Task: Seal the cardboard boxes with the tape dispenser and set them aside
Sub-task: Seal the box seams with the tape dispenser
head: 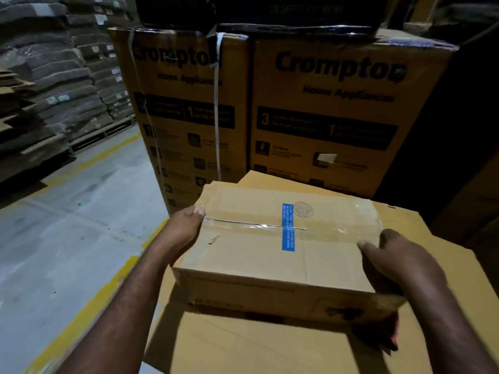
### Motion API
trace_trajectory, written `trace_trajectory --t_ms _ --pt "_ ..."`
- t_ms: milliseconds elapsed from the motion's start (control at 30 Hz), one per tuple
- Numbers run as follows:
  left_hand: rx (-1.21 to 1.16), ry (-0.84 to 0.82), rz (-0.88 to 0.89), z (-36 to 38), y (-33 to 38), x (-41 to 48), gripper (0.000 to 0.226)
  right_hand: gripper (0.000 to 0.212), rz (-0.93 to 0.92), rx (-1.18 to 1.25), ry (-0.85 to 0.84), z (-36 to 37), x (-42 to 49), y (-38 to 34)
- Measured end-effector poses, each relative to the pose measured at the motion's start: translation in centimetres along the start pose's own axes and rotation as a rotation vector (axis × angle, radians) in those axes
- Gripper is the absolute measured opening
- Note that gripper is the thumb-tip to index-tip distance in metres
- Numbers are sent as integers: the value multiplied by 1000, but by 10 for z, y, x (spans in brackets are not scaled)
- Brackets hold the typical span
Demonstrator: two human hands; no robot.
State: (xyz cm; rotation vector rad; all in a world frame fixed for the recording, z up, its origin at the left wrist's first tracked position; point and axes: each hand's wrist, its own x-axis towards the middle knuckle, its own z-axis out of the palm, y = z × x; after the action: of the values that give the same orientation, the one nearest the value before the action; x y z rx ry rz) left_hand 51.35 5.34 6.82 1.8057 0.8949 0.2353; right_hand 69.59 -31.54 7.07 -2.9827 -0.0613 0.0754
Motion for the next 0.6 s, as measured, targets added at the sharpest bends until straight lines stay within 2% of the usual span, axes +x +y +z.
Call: trace_trajectory --t_ms 67,200,267,400,500,600 --pt "-43 -32 21 5 -2 -2 34 64 -17 0 -42 -1 -5 1" --pt "-17 5 23 0 -10 -13 35 55 -99 101 -37 -21 -10 -10" --pt "46 37 0 -5 -13 -23 36 58 -111 158 -43 -28 -11 -12" --pt "-19 63 -69 -15 -20 -37 32 60 -147 253 -87 -35 -13 -13" --pt "76 86 -61 -17 -20 -41 38 63 -122 393 -119 -33 -12 -7" --pt "208 89 -65 -17 -16 -40 43 54 -90 558 -161 -25 -9 4"
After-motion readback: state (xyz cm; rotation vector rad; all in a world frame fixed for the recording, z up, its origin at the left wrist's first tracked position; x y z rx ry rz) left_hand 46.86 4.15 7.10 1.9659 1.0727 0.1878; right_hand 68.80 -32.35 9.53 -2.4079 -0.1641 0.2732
